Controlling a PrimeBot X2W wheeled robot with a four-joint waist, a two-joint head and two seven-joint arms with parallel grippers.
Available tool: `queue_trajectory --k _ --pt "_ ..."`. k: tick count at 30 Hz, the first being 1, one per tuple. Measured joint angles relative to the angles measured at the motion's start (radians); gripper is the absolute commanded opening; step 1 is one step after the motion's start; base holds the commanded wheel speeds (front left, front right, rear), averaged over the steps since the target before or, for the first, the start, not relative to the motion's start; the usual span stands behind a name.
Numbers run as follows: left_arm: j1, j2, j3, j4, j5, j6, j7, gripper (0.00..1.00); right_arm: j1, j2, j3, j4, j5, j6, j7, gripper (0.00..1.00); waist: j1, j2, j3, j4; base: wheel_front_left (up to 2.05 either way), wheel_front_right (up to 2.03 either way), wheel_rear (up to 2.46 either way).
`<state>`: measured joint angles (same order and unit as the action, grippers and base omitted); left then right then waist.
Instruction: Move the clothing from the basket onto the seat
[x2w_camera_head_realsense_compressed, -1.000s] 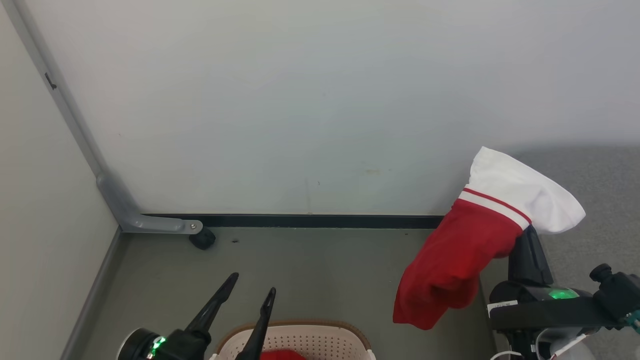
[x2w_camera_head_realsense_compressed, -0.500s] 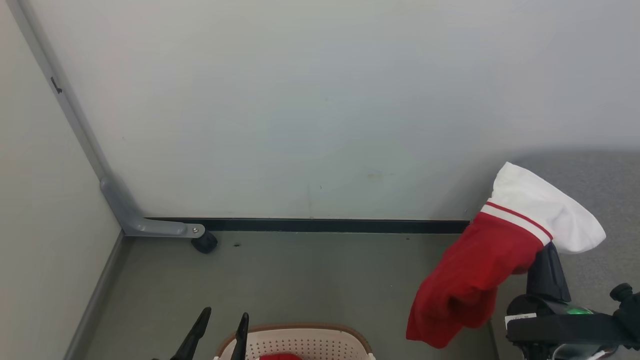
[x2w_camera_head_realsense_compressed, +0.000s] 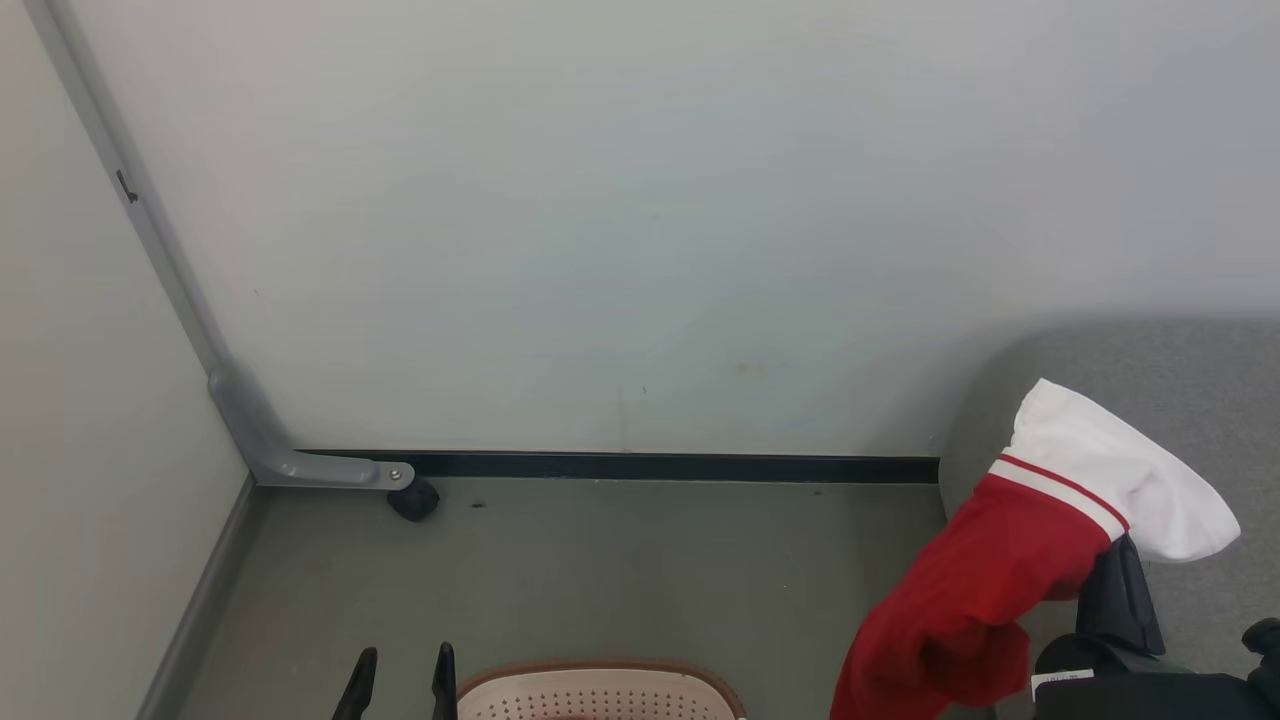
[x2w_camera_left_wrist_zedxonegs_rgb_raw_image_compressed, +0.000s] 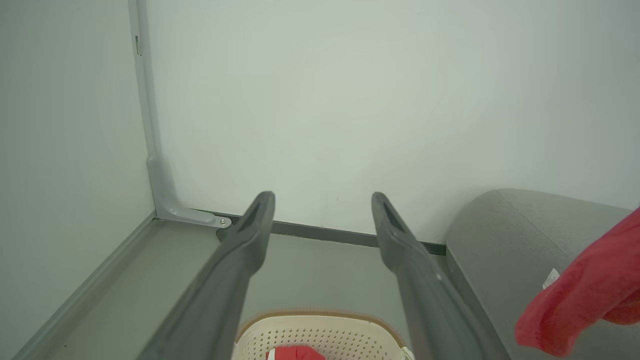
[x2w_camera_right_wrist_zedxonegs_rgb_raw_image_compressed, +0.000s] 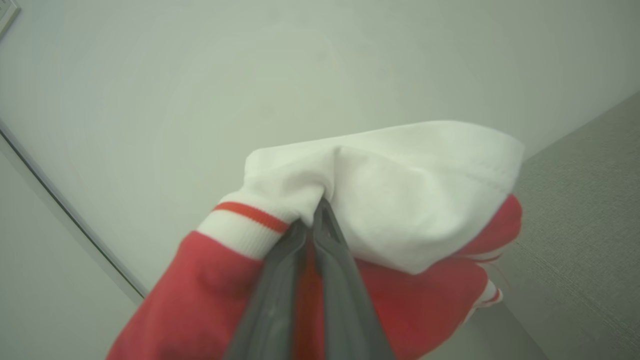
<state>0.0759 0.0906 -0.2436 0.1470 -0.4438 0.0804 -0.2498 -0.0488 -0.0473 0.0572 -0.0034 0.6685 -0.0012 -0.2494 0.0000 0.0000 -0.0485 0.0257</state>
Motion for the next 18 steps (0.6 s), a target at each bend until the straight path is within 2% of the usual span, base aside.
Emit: queue_trajectory --k 7,8,16,18 --pt "0.008 0.021 -0.005 -0.017 0.066 -0.022 0.000 1.00 -0.002 0.001 0.003 -0.005 0.000 0.000 0.000 0.00 0.0000 0.0000 -0.002 -0.012 0.00 0.00 0.00" --pt "0.016 0.028 -0.017 -0.026 0.084 -0.043 0.000 1.00 -0.004 0.001 0.003 -0.006 0.000 0.000 0.000 0.00 -0.0001 0.0000 -0.001 -0.021 0.00 0.00 0.00" --pt "0.035 0.018 -0.036 -0.059 0.096 -0.096 0.000 1.00 -0.006 0.001 -0.014 -0.019 -0.010 0.000 0.000 0.00 0.0000 0.0000 0.008 -0.075 0.00 0.00 0.00" --pt "0.035 0.018 -0.050 -0.068 0.108 -0.122 0.000 1.00 -0.007 0.001 -0.021 -0.021 -0.013 0.001 0.000 0.00 0.0000 0.0000 0.011 -0.094 0.00 0.00 0.00"
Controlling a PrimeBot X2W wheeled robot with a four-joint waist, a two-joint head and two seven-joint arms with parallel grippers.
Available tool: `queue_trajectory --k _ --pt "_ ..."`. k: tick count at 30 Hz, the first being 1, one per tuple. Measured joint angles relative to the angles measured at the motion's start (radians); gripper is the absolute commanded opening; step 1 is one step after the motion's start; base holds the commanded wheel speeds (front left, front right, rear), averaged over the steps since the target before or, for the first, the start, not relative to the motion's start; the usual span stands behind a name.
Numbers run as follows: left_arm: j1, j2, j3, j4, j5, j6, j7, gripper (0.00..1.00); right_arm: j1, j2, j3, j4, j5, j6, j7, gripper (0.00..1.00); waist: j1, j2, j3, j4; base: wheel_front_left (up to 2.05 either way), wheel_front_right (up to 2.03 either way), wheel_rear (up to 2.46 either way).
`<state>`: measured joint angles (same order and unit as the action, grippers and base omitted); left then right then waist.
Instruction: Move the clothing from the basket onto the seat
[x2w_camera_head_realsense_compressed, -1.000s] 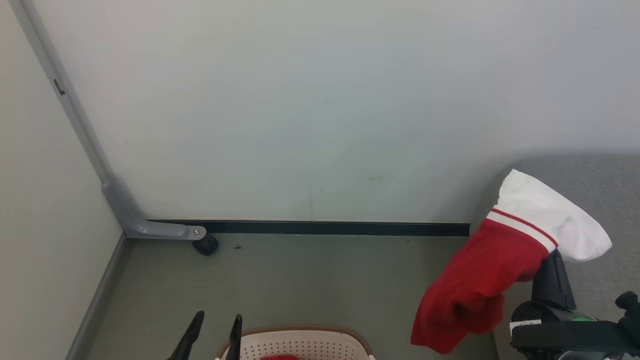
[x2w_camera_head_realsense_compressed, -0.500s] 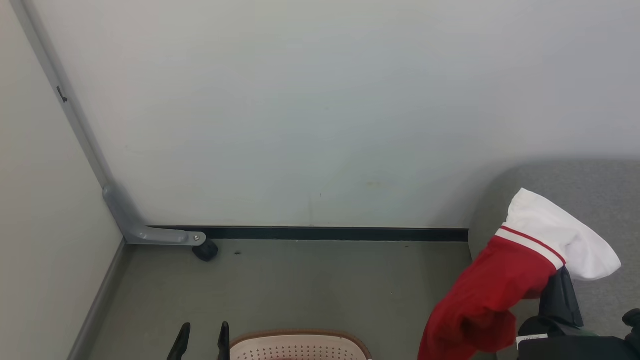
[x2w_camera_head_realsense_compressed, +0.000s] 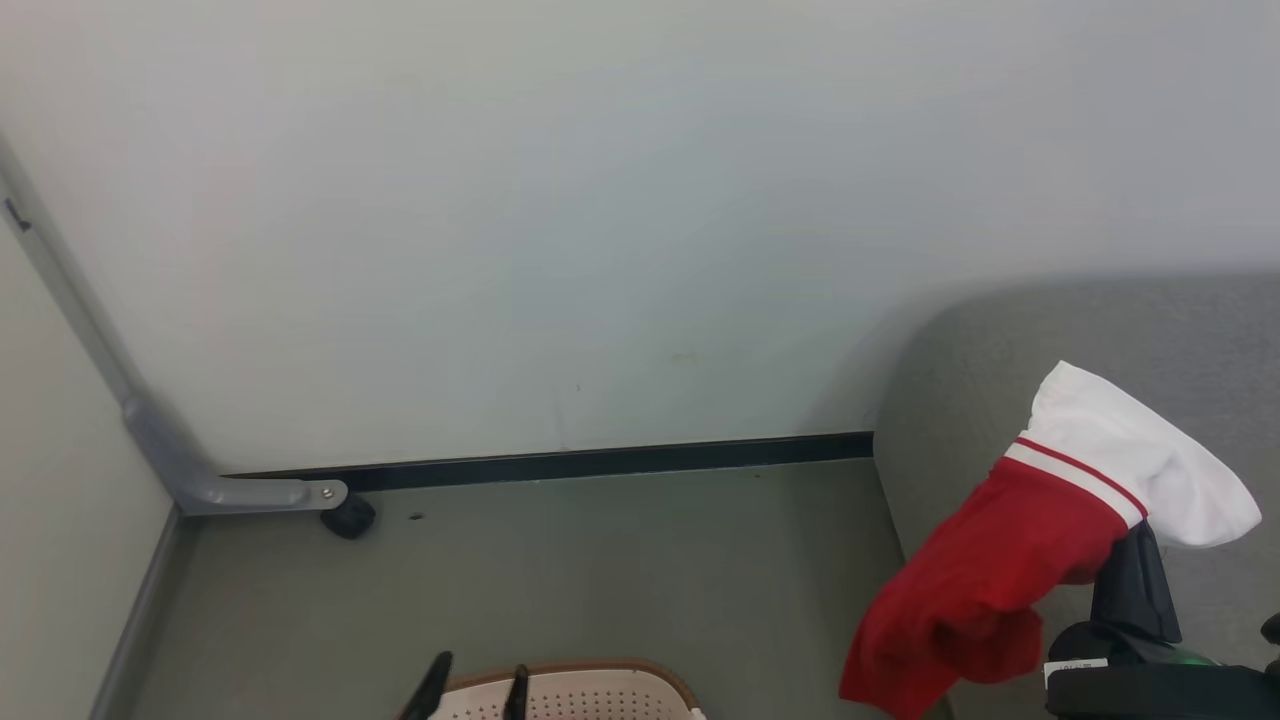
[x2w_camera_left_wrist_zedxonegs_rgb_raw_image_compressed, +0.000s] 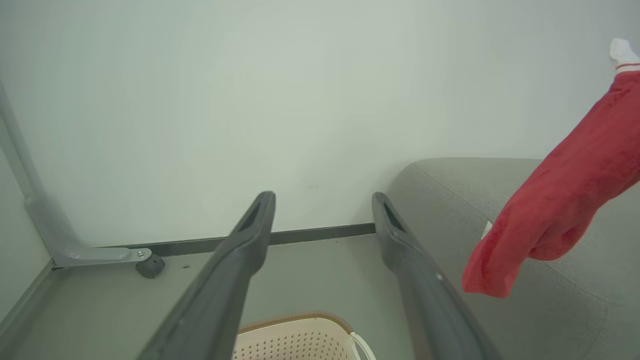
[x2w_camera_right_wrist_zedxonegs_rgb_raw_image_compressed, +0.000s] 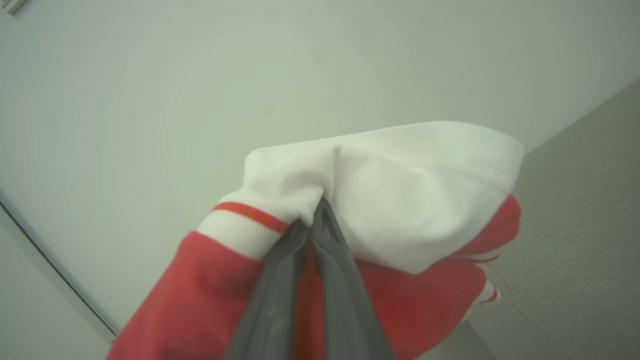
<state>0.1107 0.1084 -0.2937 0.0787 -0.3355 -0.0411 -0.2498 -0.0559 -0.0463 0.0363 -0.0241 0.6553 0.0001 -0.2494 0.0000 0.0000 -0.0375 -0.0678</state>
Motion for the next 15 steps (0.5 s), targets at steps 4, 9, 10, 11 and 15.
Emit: queue_trajectory --k 4,9,10,11,15 --pt "0.000 0.006 -0.060 -0.017 0.049 -0.054 0.000 1.00 -0.001 0.000 -0.019 -0.007 -0.015 0.002 0.000 0.00 0.0000 0.0000 0.008 -0.042 0.00 0.00 0.00" --pt "0.000 0.000 -0.076 -0.042 0.053 -0.065 0.000 1.00 -0.004 0.001 -0.056 -0.021 -0.034 0.009 0.000 0.00 0.0000 0.0000 0.021 -0.100 0.00 0.00 0.00" --pt "0.000 0.000 -0.076 -0.048 0.053 -0.065 0.000 1.00 -0.007 0.001 -0.063 -0.024 -0.036 0.011 0.000 0.00 0.0000 0.0000 0.024 -0.113 0.00 0.00 0.00" --pt "0.000 0.000 -0.076 -0.052 0.055 -0.066 0.000 1.00 -0.012 0.002 -0.070 -0.027 -0.038 0.012 0.000 0.00 0.0000 0.0000 0.028 -0.125 0.00 0.00 0.00" --pt "-0.002 -0.002 -0.081 -0.068 0.056 -0.074 0.000 1.00 -0.019 0.002 -0.100 -0.043 -0.040 0.018 0.000 0.00 0.0000 0.0000 0.042 -0.176 0.00 0.00 0.00"
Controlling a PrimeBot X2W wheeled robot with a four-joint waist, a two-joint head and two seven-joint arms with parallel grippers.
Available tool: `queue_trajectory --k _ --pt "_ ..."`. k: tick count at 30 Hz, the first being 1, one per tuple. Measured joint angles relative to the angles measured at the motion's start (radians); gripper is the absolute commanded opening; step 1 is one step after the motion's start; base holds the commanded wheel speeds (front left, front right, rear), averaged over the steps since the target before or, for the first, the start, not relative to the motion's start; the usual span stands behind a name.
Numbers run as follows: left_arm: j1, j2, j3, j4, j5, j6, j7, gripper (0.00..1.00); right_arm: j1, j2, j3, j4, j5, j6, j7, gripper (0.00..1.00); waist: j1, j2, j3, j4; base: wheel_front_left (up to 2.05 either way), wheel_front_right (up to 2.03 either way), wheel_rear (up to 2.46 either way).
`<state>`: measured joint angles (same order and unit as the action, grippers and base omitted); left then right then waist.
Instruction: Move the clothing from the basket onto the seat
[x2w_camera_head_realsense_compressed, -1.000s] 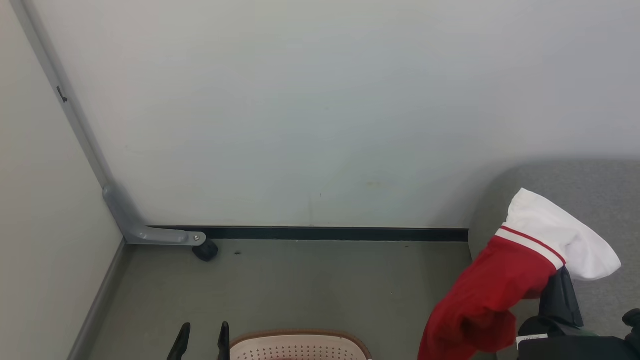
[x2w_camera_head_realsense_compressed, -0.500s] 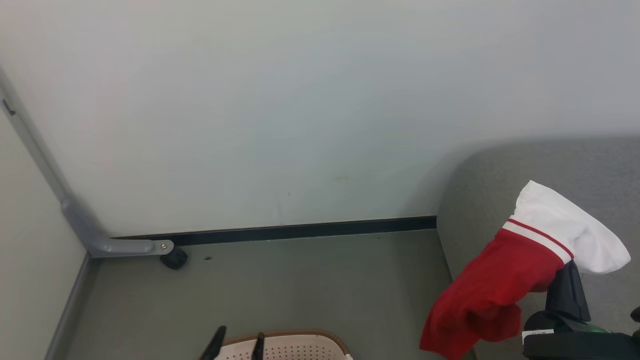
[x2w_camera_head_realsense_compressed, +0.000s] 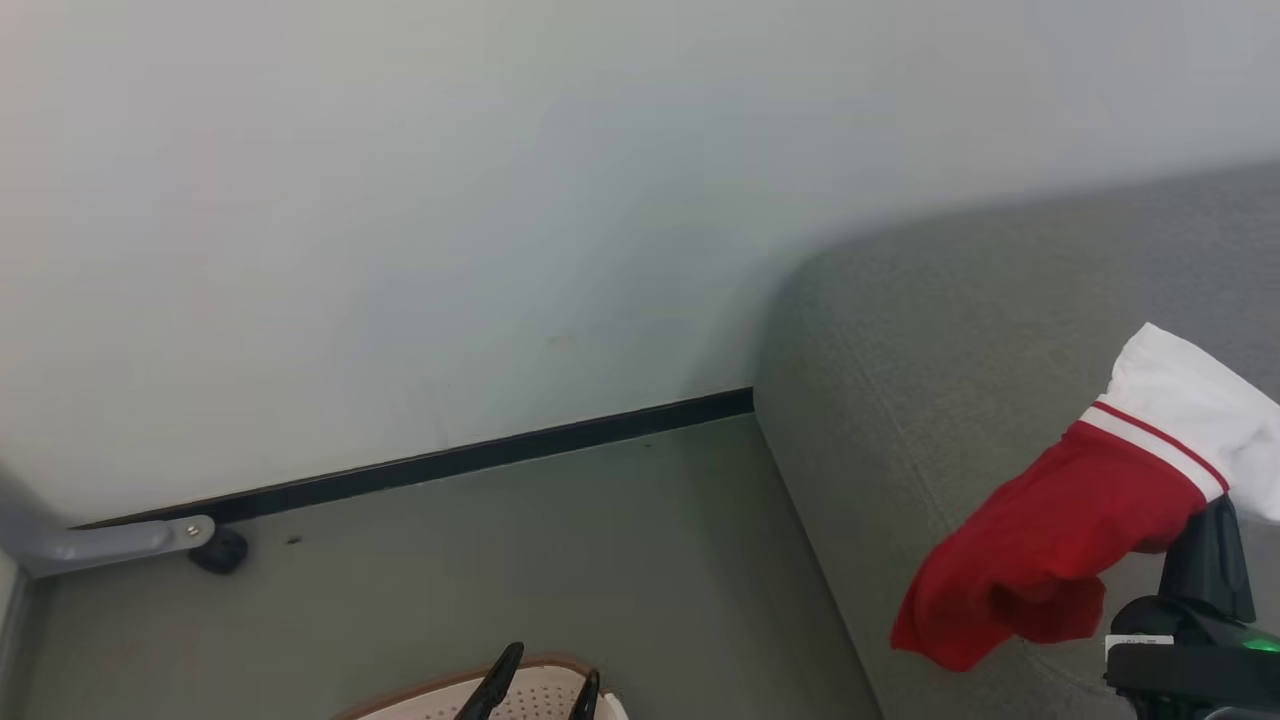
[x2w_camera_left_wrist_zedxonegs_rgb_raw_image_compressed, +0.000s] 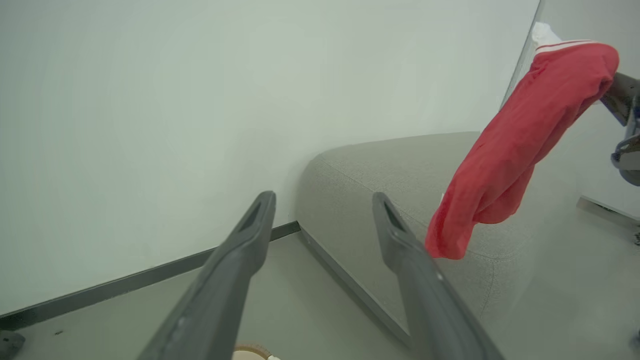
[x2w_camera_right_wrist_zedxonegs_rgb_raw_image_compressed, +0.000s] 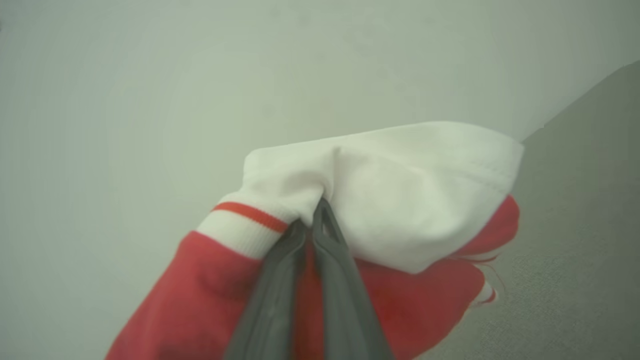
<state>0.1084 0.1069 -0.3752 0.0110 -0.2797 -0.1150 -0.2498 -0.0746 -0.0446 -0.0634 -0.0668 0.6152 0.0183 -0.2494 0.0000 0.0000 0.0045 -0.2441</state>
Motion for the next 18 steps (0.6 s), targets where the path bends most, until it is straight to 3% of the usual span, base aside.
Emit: queue_trajectory --k 11,18 --pt "-0.020 -0.001 -0.054 -0.063 0.029 -0.009 0.000 1.00 -0.002 0.001 -0.049 -0.046 -0.016 0.017 0.000 0.00 0.0000 0.0000 0.061 -0.135 0.00 0.00 0.00" --pt "-0.046 0.020 -0.082 -0.093 0.040 -0.010 0.000 1.00 -0.002 0.002 -0.062 -0.065 -0.013 0.016 0.000 0.00 0.0001 0.0001 0.120 -0.184 0.00 0.00 0.00"
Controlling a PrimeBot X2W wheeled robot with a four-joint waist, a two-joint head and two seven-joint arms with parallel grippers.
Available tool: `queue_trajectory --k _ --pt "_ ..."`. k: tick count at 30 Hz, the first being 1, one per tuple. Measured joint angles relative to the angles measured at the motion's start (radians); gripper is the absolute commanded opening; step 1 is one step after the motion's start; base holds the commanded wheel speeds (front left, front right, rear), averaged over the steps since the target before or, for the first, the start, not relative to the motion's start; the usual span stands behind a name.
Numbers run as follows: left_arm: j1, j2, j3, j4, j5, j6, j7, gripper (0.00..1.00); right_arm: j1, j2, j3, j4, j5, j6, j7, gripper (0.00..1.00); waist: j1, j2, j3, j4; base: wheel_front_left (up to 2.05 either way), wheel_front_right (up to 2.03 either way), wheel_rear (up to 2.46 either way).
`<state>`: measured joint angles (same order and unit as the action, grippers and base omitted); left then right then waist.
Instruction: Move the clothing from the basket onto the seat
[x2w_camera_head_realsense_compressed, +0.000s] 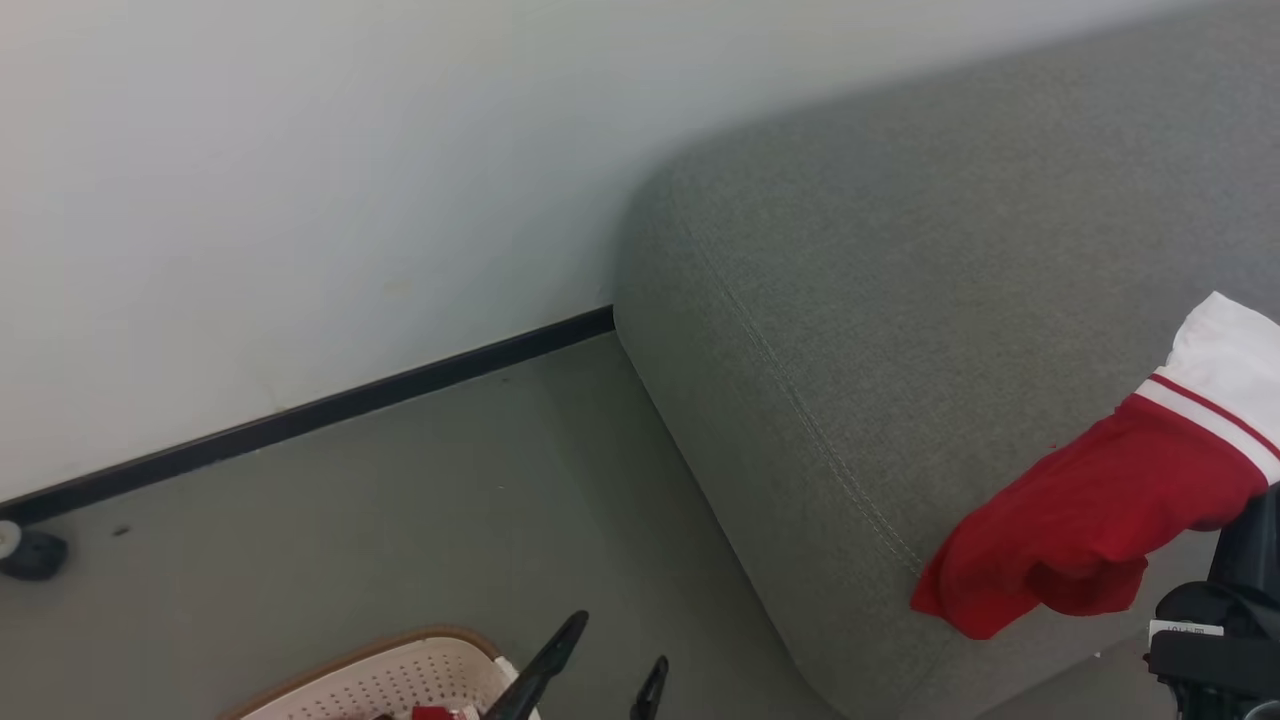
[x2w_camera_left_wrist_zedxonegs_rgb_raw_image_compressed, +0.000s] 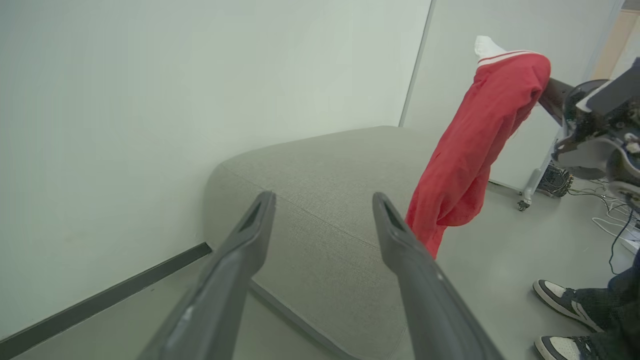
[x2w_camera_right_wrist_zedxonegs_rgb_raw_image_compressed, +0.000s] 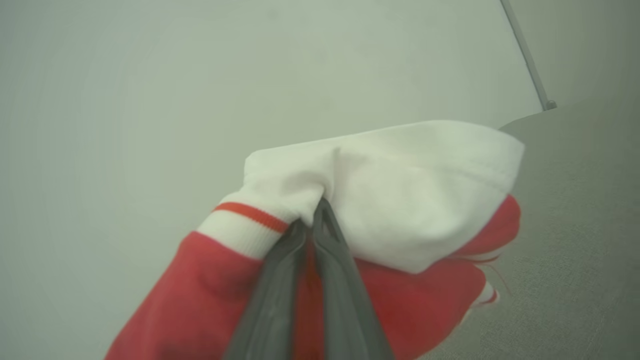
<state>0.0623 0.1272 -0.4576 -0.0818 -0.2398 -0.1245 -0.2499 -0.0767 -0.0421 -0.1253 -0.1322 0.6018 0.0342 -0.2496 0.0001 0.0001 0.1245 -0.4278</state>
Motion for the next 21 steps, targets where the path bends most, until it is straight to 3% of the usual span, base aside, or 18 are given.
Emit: queue_trajectory --k 4,10,15,21 --pt "-0.028 0.050 -0.066 -0.036 0.004 -0.001 0.000 1.00 0.000 0.001 0.000 -0.008 0.018 -0.012 0.000 0.00 0.0000 0.0000 0.042 -0.026 0.00 0.00 0.00" --pt "-0.066 0.117 -0.091 -0.061 0.008 -0.001 0.000 1.00 0.000 0.002 0.000 -0.024 0.039 -0.040 0.000 0.00 0.0001 0.0000 0.106 -0.056 0.00 0.00 0.00" --pt "-0.082 0.152 -0.100 -0.071 0.014 -0.001 0.000 1.00 -0.011 0.006 -0.010 -0.028 0.053 -0.080 0.000 0.00 0.0001 0.0000 0.154 -0.077 0.00 0.00 0.00" --pt "-0.128 0.182 -0.152 -0.070 0.018 -0.001 0.000 1.00 -0.014 0.007 -0.044 -0.062 0.059 -0.101 0.000 0.00 0.0001 0.0001 0.195 -0.101 0.00 0.00 0.00"
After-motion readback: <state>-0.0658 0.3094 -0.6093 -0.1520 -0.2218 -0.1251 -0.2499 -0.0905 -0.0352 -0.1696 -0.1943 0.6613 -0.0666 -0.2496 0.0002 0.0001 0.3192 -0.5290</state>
